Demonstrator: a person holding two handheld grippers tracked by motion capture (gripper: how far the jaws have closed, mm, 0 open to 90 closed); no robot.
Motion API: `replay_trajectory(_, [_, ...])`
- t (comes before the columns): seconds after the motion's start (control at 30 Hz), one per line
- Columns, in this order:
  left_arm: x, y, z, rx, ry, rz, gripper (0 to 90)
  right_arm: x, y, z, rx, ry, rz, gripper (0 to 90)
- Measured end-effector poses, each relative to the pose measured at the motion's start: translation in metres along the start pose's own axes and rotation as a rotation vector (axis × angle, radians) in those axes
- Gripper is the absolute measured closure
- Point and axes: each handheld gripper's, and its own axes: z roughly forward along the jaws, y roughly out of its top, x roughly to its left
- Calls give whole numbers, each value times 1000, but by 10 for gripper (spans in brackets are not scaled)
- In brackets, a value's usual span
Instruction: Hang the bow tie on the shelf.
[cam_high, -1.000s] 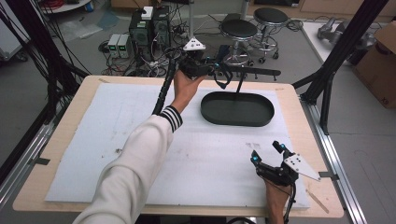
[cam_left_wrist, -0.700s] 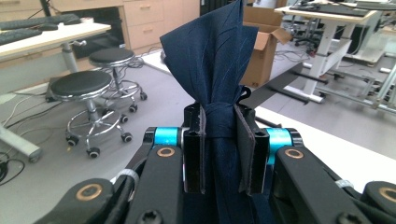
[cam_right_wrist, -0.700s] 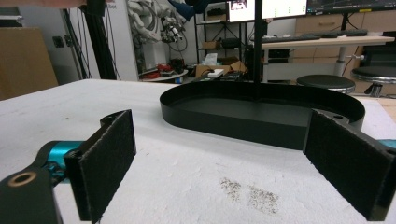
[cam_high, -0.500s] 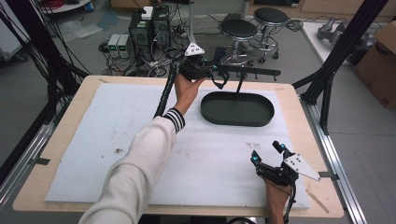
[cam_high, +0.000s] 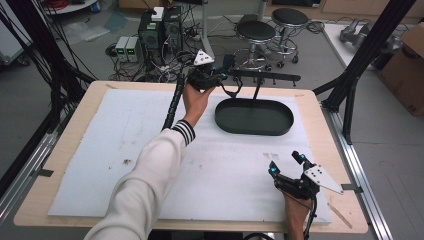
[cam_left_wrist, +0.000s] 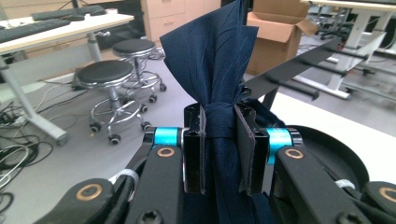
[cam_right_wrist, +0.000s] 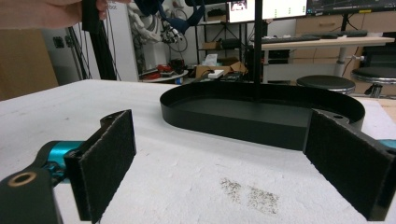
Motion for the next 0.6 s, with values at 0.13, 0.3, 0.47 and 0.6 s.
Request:
replay_trajectory(0.13, [3,-8,-3,9,8,-11,747,0,0,0,0,-1,-3,84])
replay_trajectory(0.3, [3,-18,-4,26,7,-18,747,0,0,0,-2,2,-2,84])
replay_trajectory(0.47, [1,-27,-4,45,-1,-31,746,0,0,0,-5,0,-6,84])
replay_trajectory(0.6, [1,-32,-3,50,-7,-39,746,0,0,0,-5,0,-8,84])
